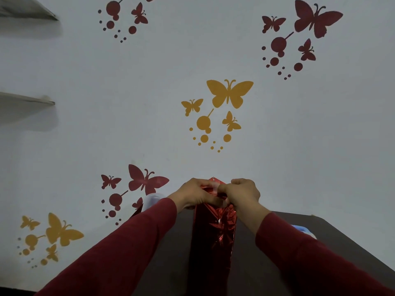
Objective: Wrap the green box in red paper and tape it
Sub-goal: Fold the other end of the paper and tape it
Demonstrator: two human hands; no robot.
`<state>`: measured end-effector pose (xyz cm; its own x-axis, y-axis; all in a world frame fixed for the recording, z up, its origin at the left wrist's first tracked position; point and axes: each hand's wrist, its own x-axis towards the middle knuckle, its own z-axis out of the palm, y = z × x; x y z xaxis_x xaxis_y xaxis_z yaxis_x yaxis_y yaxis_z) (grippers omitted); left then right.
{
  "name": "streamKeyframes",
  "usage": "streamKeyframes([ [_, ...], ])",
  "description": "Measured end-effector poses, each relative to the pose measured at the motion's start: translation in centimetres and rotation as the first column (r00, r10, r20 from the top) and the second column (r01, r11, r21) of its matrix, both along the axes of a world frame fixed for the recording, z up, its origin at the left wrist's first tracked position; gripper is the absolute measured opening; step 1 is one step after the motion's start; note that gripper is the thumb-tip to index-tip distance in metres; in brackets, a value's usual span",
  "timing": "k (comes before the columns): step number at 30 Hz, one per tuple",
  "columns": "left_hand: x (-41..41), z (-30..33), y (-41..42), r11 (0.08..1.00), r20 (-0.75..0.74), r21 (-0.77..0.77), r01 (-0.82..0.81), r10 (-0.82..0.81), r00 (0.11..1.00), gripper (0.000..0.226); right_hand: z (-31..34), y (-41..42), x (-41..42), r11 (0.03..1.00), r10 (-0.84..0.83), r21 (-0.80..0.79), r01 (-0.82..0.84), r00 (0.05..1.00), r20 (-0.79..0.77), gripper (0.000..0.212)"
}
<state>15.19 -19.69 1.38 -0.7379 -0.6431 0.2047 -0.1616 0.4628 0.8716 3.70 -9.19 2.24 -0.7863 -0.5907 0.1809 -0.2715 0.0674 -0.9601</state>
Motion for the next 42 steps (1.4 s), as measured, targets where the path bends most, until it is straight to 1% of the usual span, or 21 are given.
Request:
streamKeyframes([
  [4, -0.3, -0.3, -0.5, 1.0, -0.011, -0.001, -0.005, 0.005, 1.0, 0.061, -0.1, -0.6, -0.4, 0.998, -0.012, 0.061, 0.019, 0.993, -0.115, 0.077],
  [7, -0.3, -0.3, -0.5, 1.0, -0.016, 0.005, -0.004, 0.004, 1.0, 0.06, 0.4, -0.6, -0.5, 0.991, -0.019, 0.13, 0.045, 0.982, -0.19, 0.081],
  [12, -0.2, -0.2, -0.5, 0.999, 0.014, -0.039, 0.0, 0.001, 1.0, 0.058, 1.4, -0.5, -0.6, 0.971, -0.01, 0.226, 0.078, 0.958, -0.287, 0.085],
  [14, -0.2, -0.2, -0.5, 0.999, 0.031, -0.04, -0.004, 0.005, 0.999, 0.065, 1.8, -0.5, -0.8, 0.963, 0.008, 0.258, 0.077, 0.949, -0.315, 0.094],
  [16, -0.3, -0.3, -0.5, 0.998, 0.041, -0.054, -0.022, 0.024, 0.999, 0.077, 2.2, -0.5, -1.2, 0.952, 0.032, 0.298, 0.069, 0.946, -0.321, 0.107],
  [18, -0.3, -0.4, -0.6, 0.997, 0.033, -0.066, -0.028, 0.03, 0.999, 0.077, 2.4, -0.8, -1.8, 0.954, 0.056, 0.299, 0.033, 0.957, -0.284, 0.115],
  [20, -0.4, -0.5, -0.7, 0.997, 0.017, -0.081, -0.011, 0.012, 1.0, 0.074, 2.3, -1.1, -2.0, 0.966, 0.105, 0.249, -0.07, 0.986, -0.13, 0.117],
  [22, -0.4, -0.6, -0.9, 0.997, 0.007, -0.076, 0.001, 0.0, 1.0, 0.078, 1.8, -1.7, -1.9, 0.965, 0.179, 0.186, -0.186, 0.982, 0.051, 0.12],
  [24, -0.6, -0.7, -1.0, 0.998, 0.02, -0.064, -0.014, 0.015, 1.0, 0.084, 1.0, -2.6, -1.7, 0.962, 0.215, 0.134, -0.236, 0.964, 0.156, 0.125],
  [25, -0.7, -0.8, -1.0, 0.998, 0.023, -0.057, -0.016, 0.017, 1.0, 0.086, 0.6, -2.9, -1.6, 0.963, 0.227, 0.105, -0.248, 0.957, 0.182, 0.122],
  [27, -0.8, -0.9, -1.1, 0.998, 0.015, -0.059, 0.009, -0.008, 1.0, 0.088, 0.3, -3.3, -1.7, 0.966, 0.236, 0.057, -0.251, 0.952, 0.192, 0.107],
  [29, -0.9, -1.0, -1.4, 0.998, 0.011, -0.063, 0.02, -0.019, 1.0, 0.083, 0.3, -3.5, -2.0, 0.971, 0.227, 0.036, -0.237, 0.956, 0.184, 0.098],
  [31, -0.8, -1.0, -1.5, 0.998, 0.005, -0.059, 0.031, -0.03, 1.0, 0.079, 0.0, -3.9, -2.5, 0.974, 0.213, 0.033, -0.223, 0.96, 0.184, 0.097],
  [35, -0.8, -0.9, -1.4, 0.997, 0.001, -0.071, 0.019, -0.019, 1.0, 0.088, -0.2, -3.5, -2.8, 0.965, 0.242, 0.035, -0.26, 0.933, 0.266, 0.087],
  [38, -0.6, -0.9, -1.3, 0.997, 0.007, -0.076, -0.009, 0.01, 1.0, 0.092, -0.5, -3.3, -3.0, 0.952, 0.292, 0.005, -0.306, 0.914, 0.282, 0.079],
  [42, -0.5, -0.9, -1.0, 0.998, -0.005, -0.056, 0.01, -0.01, 1.0, 0.094, -0.8, -3.6, -3.2, 0.967, 0.256, -0.058, -0.249, 0.926, 0.277, 0.083],
])
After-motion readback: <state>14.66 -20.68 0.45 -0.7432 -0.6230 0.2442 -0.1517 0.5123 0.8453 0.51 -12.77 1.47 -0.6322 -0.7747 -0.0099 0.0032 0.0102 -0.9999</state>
